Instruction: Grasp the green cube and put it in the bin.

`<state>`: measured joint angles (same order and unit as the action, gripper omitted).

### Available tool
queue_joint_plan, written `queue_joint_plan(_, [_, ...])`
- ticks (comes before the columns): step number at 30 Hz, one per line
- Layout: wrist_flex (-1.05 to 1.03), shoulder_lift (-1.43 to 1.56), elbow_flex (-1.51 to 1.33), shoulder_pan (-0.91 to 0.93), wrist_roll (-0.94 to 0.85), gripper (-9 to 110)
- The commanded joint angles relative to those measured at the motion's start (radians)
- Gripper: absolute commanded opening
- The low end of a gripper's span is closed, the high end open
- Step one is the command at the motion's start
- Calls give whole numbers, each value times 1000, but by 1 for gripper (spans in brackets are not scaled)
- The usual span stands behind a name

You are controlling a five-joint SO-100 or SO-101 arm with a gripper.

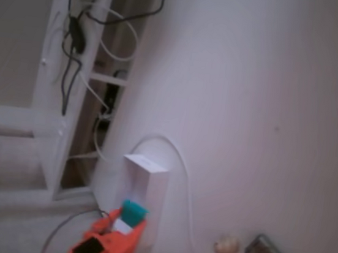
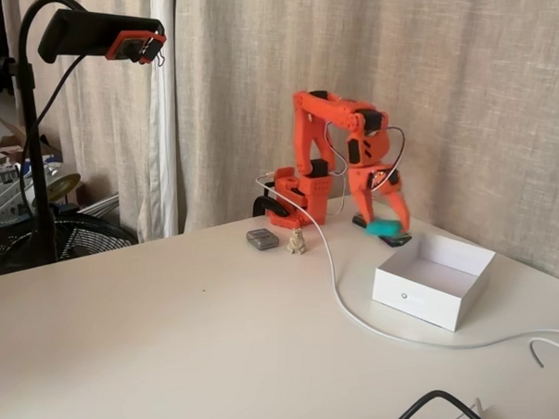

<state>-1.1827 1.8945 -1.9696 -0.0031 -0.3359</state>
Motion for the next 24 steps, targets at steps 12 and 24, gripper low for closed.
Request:
queue_joint_plan(12, [574, -279, 130, -91, -34, 1])
queue_joint_plan(24, [480, -276, 123, -81, -40, 51])
